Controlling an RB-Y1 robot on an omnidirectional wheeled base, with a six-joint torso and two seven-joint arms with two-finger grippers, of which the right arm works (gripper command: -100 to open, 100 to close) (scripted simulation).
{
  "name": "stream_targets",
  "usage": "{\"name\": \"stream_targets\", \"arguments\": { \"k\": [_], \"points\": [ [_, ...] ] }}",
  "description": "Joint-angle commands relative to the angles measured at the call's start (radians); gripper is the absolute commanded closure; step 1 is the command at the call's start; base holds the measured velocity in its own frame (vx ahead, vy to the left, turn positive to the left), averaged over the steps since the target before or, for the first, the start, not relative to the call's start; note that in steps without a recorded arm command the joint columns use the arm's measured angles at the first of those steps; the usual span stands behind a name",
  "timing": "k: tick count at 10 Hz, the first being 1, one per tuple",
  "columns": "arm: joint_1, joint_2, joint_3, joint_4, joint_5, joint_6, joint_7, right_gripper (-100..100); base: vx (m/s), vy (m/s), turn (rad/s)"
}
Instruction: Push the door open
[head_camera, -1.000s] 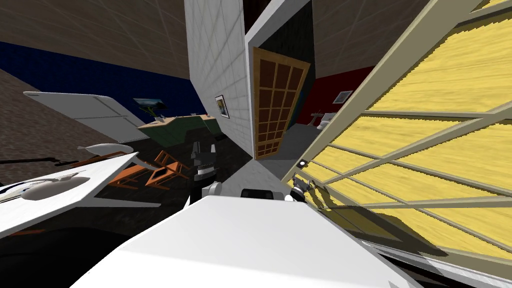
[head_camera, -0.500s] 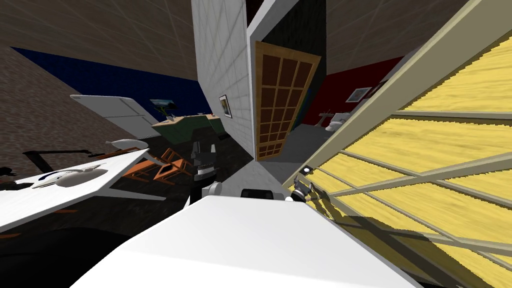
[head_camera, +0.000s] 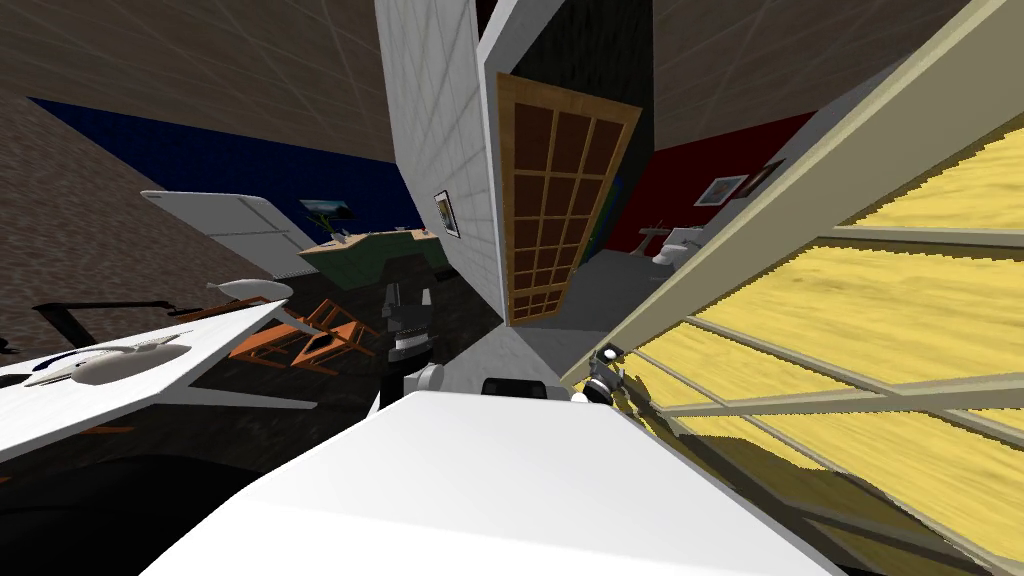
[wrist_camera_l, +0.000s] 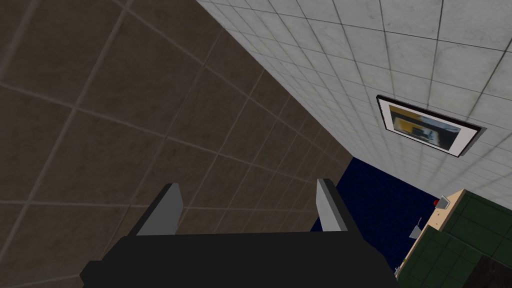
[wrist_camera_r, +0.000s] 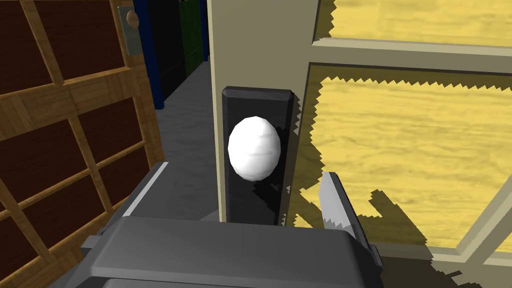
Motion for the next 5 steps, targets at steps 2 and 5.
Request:
{"name": "stream_targets", "arguments": {
  "k": [2,5],
  "points": [
    [-0.004,-0.003,-0.006,0.006,-0.002,0.003,-0.003,-100,0.128,-0.151,0.014],
    [-0.004,-0.002,-0.004,0.005,-0.002,0.002,-0.002,100,0.012,-0.014,-0.002]
  ]
}}
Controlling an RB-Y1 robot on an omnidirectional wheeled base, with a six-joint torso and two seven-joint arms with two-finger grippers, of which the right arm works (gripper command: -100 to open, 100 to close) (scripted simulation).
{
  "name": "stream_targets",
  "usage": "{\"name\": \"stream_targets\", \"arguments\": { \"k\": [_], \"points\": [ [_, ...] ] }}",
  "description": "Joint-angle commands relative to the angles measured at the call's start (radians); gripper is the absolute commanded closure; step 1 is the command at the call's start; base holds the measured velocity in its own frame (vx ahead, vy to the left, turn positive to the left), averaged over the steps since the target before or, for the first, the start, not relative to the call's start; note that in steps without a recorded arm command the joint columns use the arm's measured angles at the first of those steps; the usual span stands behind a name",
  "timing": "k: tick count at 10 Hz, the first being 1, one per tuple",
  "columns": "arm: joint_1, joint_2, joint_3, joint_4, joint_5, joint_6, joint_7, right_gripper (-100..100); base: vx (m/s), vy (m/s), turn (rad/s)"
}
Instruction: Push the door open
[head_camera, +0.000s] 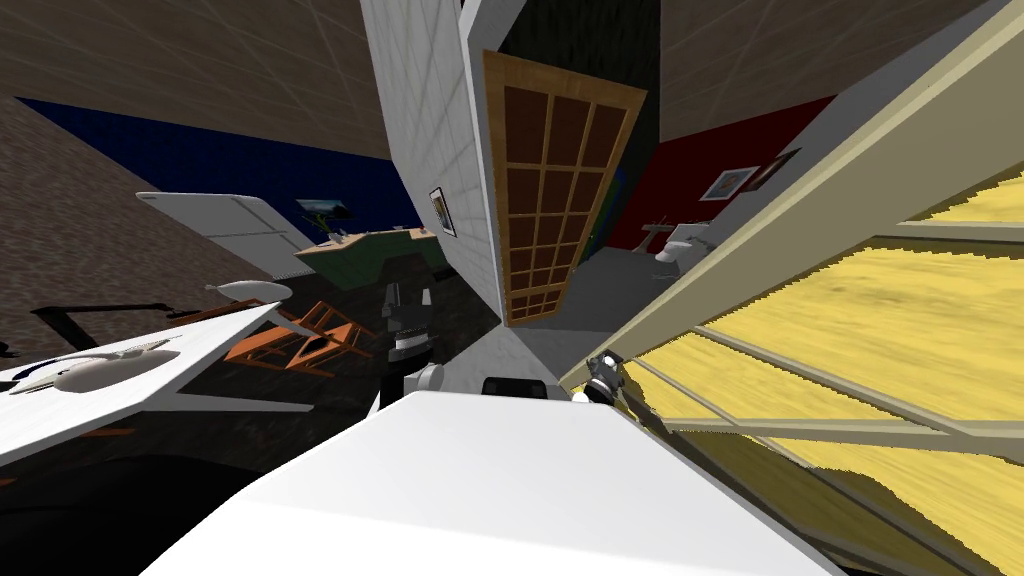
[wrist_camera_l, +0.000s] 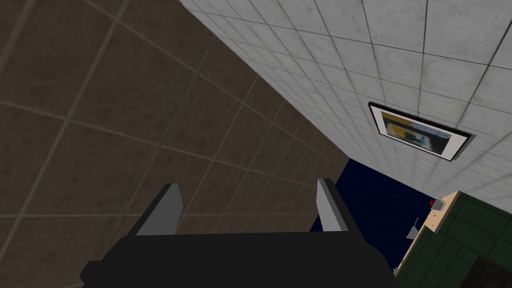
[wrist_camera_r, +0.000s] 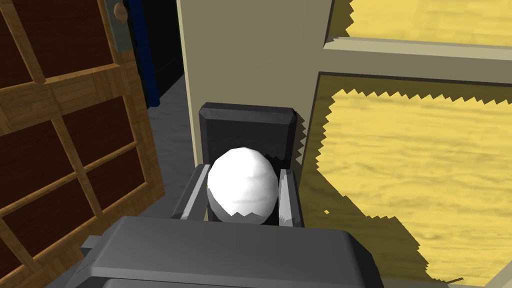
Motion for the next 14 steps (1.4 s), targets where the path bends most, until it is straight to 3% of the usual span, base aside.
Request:
{"name": "stream_targets", "arguments": {
  "k": [1,4,14],
  "points": [
    [0.001,0.003,0.003,0.000,0.001,0.000,0.000,100,-0.012,0.009,0.011],
    [0.001,0.003,0.003,0.000,0.001,0.000,0.000,100,0.000,0.000,0.000],
    [0.004,-0.003,-0.087,0.024,-0.072,-0.023,0.011,100,0.169,-0.088,-0.037]
  ]
}}
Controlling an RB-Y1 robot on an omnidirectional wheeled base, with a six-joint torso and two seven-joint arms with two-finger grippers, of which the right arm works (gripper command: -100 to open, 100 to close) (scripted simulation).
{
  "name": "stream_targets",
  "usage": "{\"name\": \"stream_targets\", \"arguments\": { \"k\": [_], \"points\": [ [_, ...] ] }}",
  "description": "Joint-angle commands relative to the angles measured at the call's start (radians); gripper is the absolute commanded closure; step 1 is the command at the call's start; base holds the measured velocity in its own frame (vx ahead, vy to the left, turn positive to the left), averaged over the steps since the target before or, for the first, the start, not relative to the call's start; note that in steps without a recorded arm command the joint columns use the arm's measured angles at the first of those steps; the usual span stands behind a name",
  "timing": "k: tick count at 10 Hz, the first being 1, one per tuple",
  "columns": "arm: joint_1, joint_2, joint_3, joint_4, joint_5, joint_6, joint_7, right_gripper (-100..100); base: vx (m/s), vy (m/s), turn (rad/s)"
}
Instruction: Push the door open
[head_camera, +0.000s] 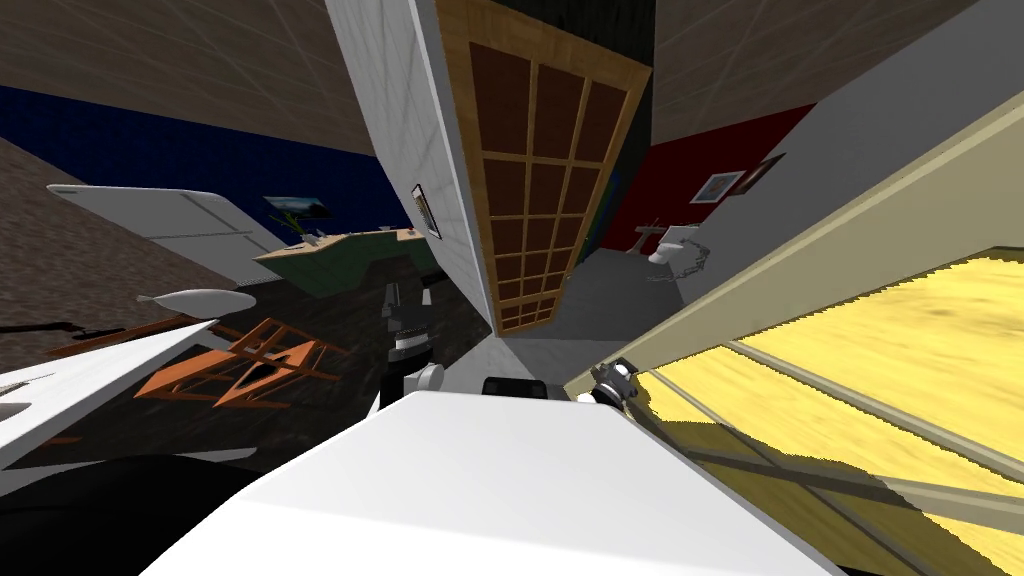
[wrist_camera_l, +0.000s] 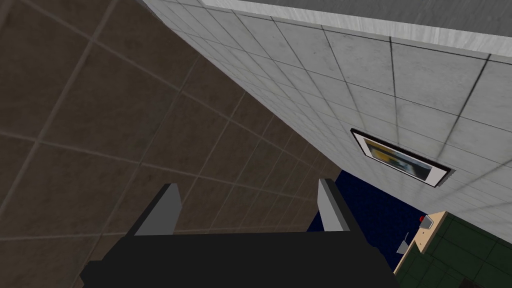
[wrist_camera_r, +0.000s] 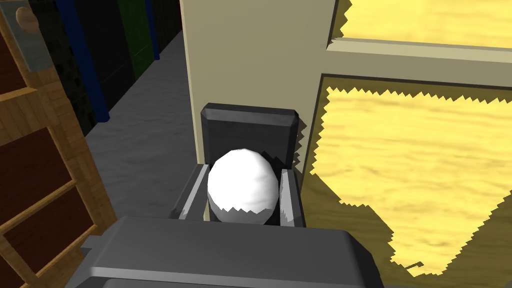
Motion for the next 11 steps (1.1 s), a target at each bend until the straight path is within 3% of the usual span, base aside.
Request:
{"name": "stream_targets", "arguments": {
  "k": [1,11],
  "points": [
    [0.007,-0.005,-0.026,-0.001,-0.017,-0.012,0.005,100,0.198,-0.109,-0.054],
    [0.013,-0.006,-0.122,0.026,-0.098,-0.039,0.018,100,0.152,-0.098,-0.045]
  ]
}}
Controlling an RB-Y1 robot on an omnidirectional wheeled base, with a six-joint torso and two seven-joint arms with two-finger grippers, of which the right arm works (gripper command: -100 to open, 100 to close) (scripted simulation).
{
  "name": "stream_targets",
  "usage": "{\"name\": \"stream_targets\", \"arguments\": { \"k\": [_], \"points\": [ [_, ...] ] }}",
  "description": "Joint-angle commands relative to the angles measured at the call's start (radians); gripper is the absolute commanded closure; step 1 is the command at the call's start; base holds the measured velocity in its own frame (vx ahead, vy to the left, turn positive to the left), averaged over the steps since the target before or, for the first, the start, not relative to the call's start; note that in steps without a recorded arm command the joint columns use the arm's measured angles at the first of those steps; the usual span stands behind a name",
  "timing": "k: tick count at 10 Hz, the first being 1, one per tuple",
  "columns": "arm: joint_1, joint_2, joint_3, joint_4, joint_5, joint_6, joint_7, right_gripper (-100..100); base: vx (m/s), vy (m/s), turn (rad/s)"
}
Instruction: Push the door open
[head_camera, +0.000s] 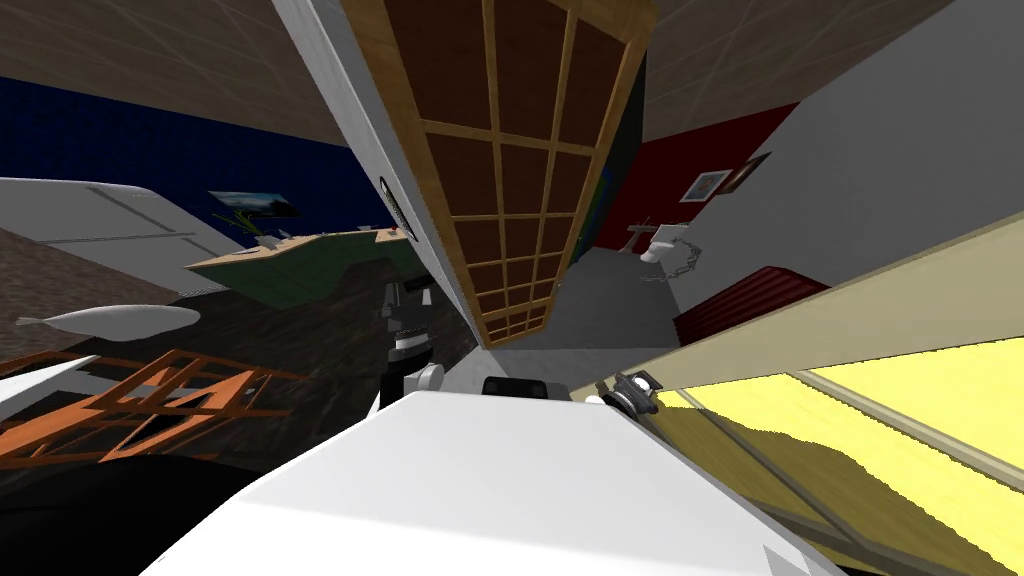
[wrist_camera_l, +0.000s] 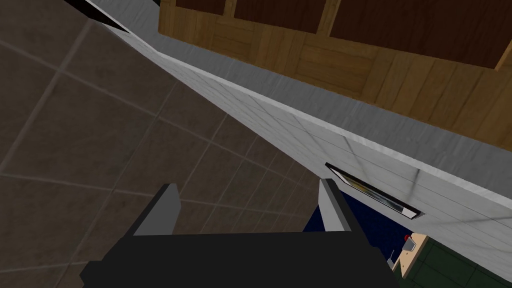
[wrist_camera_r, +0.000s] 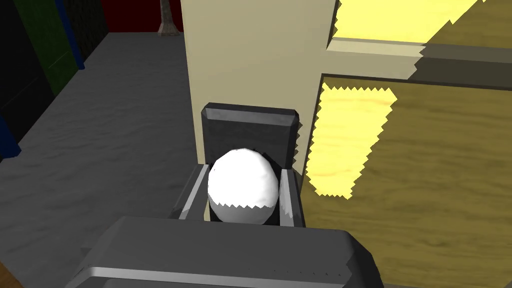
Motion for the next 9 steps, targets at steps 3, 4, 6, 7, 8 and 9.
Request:
{"name": "stream_targets", "arguments": {
  "k": [3,4,6,7,8,9],
  "points": [
    [0.011,-0.010,-0.046,0.013,-0.034,-0.016,0.005,100,0.207,-0.111,-0.058],
    [0.012,-0.010,-0.054,0.015,-0.041,-0.018,0.006,100,0.216,-0.079,-0.053],
    [0.011,0.002,-0.064,-0.002,-0.056,-0.024,0.031,100,0.093,-0.069,0.001],
    [0.007,0.007,-0.074,0.001,-0.068,-0.035,0.040,100,0.066,-0.169,0.057],
    [0.002,0.013,-0.086,0.005,-0.081,-0.049,0.050,100,0.089,-0.199,0.060],
    [-0.004,0.020,-0.099,0.008,-0.095,-0.063,0.061,100,0.125,-0.219,0.047]
  ]
}}
